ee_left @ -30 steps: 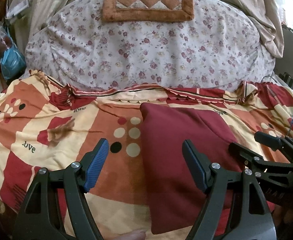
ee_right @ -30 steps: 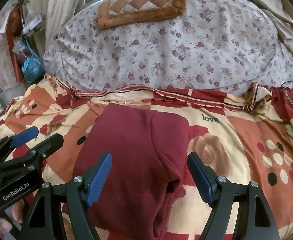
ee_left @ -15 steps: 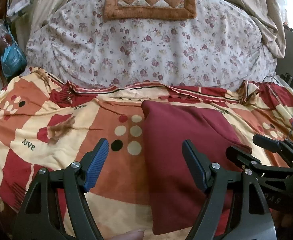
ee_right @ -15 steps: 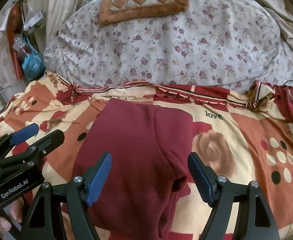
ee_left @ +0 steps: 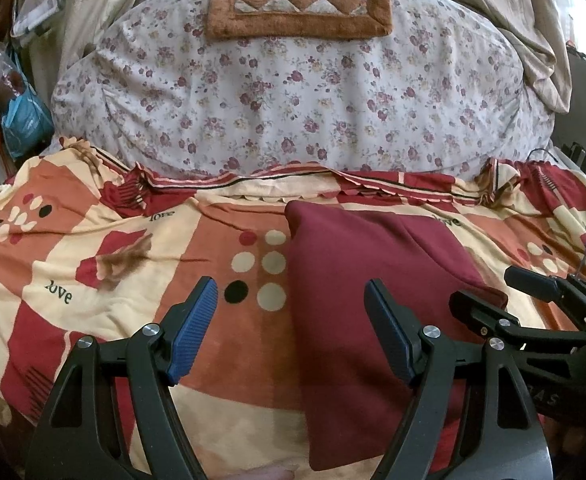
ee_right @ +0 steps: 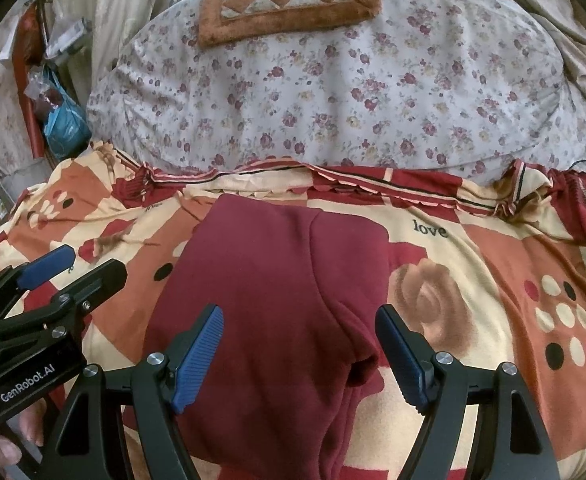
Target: Fold small clothes
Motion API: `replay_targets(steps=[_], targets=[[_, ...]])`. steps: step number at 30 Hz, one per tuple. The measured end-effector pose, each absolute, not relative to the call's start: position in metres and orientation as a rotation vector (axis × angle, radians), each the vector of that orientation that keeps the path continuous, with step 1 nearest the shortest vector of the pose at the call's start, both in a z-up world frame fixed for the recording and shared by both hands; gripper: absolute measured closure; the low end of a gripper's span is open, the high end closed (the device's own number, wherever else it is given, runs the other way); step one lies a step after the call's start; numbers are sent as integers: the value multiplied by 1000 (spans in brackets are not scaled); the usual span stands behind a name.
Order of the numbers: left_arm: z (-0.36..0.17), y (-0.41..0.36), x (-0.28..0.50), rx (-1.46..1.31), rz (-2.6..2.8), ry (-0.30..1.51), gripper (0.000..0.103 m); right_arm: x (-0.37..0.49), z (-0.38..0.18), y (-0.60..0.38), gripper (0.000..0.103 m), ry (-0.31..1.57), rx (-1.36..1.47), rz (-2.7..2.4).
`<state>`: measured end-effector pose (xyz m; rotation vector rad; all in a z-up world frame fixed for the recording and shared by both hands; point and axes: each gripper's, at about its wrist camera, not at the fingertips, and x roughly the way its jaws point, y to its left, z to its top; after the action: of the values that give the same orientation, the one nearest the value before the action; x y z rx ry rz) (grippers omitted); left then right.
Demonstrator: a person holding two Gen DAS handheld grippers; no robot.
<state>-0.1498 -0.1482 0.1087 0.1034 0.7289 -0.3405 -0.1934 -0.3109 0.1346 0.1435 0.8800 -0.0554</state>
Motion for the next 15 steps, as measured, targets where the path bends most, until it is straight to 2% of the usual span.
replay_targets(steps=[15], targets=[[107, -146, -148, 106, -341, 729, 27, -184, 132, -306, 27, 896, 136, -39]])
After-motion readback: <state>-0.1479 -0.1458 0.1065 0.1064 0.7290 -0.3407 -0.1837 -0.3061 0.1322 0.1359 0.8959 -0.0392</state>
